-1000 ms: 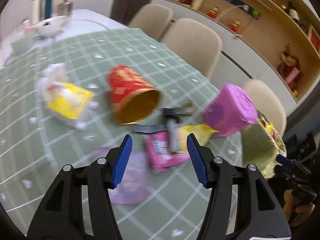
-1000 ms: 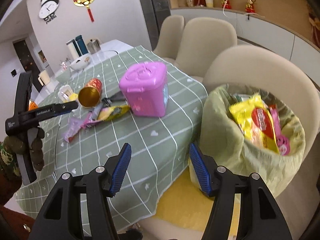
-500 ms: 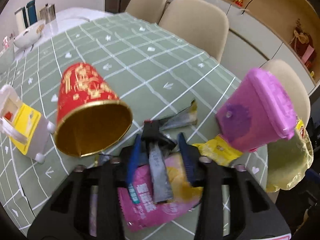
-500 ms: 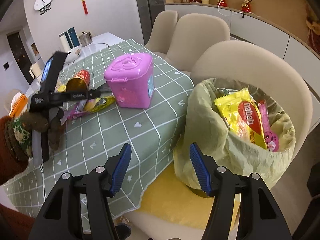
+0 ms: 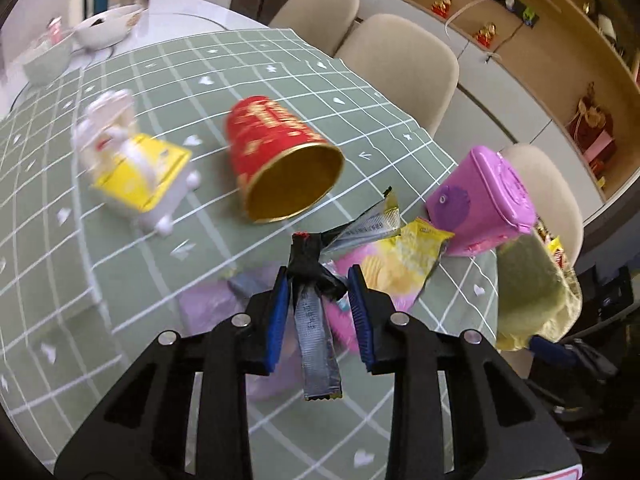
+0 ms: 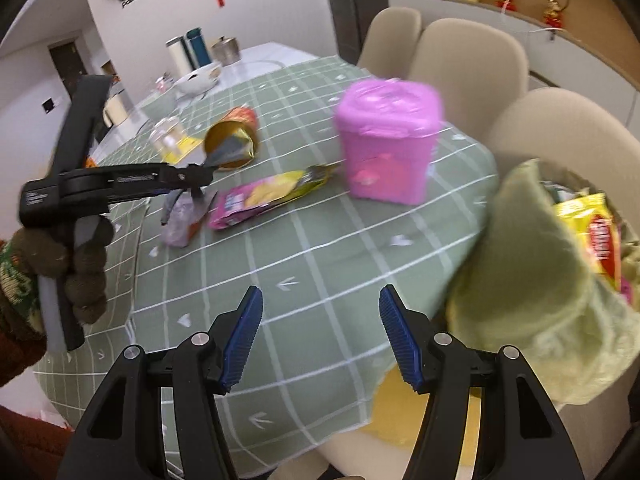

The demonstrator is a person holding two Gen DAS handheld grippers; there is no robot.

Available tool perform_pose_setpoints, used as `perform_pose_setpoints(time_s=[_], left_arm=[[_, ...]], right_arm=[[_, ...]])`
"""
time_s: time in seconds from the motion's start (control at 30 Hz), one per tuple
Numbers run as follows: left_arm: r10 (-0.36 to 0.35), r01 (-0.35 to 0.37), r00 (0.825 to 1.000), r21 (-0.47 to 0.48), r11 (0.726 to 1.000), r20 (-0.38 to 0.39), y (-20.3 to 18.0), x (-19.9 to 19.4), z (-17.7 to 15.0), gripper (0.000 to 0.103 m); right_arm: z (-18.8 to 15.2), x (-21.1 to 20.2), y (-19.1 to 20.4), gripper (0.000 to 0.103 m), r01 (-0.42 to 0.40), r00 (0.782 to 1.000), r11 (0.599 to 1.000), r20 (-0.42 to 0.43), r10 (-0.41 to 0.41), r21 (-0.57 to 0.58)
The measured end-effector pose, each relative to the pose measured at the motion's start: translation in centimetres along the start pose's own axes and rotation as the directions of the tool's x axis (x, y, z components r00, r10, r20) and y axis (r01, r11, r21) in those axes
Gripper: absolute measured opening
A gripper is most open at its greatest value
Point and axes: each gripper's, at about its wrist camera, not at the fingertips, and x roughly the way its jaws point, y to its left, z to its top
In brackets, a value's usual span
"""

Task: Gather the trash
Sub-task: 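Grasp the grey plastic strip with the left tool while the right tool approaches the pink chip bag, then grasp the clear purple plastic bag with the right tool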

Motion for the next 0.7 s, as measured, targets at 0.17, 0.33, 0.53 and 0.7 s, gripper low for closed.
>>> perform_pose_setpoints(time_s=[0.17,0.33,0.53,0.7], left_arm=[[-0.010,0.011,1.000,-0.041,0.999,0.019,2.4,-2.5,-1.4,0.028],[0.024,-0.022,0.998,-0.033,0.999,0.051,5.0,-5.3,-3.1,0.028],[0.044,-0.040,0.998,-0.080,0.996,0.053,9.3,-7.2,-4.9,0.028],[0.052,-0.047,0.997,-0.103,0.994,0.050,12.4,-8.8,-5.7,0.029]], right_arm=[[0.1,2.3,2.5,0.057,-0.046,0.998,0.999,-0.029,0.046,0.000],[0.7,4.8,3.5,0.058,-0.080,0.996,0.993,-0.029,0.083,0.087],[2.8,8.0,3.5,0.058,-0.091,0.996,0.963,0.007,0.092,0.252],[5.7,10.8,4.2,0.058,-0.059,0.998,0.953,0.034,0.052,0.296]])
